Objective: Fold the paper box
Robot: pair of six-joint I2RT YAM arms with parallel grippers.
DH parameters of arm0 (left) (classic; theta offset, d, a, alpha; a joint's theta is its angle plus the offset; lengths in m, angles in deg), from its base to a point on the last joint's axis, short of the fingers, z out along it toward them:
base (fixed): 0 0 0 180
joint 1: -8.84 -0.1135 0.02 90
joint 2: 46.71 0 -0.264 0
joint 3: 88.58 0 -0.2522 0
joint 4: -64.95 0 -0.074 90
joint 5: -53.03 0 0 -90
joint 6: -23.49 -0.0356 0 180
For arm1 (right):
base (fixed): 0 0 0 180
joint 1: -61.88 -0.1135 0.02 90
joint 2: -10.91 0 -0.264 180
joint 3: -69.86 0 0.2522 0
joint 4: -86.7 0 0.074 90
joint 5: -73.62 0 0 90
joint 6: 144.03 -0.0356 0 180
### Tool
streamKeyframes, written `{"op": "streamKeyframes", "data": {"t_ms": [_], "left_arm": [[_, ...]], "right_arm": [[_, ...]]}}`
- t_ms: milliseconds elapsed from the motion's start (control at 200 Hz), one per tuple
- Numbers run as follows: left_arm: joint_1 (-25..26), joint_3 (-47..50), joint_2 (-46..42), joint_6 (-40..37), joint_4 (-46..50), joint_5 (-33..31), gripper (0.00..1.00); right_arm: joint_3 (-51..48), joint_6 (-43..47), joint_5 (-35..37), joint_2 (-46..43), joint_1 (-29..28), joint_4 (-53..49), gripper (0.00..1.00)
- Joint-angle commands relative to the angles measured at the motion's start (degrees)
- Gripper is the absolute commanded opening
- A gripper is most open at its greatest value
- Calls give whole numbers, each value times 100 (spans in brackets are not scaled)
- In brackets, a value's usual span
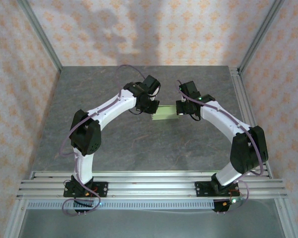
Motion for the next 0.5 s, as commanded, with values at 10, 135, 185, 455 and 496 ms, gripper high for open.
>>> {"op": "streamKeyframes", "data": {"t_ms": [10, 135, 185, 455, 496], "left_arm": [[-93, -276, -123, 242, 199, 461, 0], [-147, -309, -110, 383, 210, 633, 0], [-177, -319, -109, 440, 218, 701, 0], [-360, -390, -52, 669, 275, 1008, 0], [-373, -399, -25, 712, 275, 1073, 0]], "right_arm": [[123, 0, 50, 102, 23, -337, 4], [140, 26, 105, 119, 10, -359, 4], [147, 43, 152, 132, 12, -383, 4], [267, 97, 237, 186, -3, -452, 4], [290, 98, 234, 201, -12, -471, 4]]}}
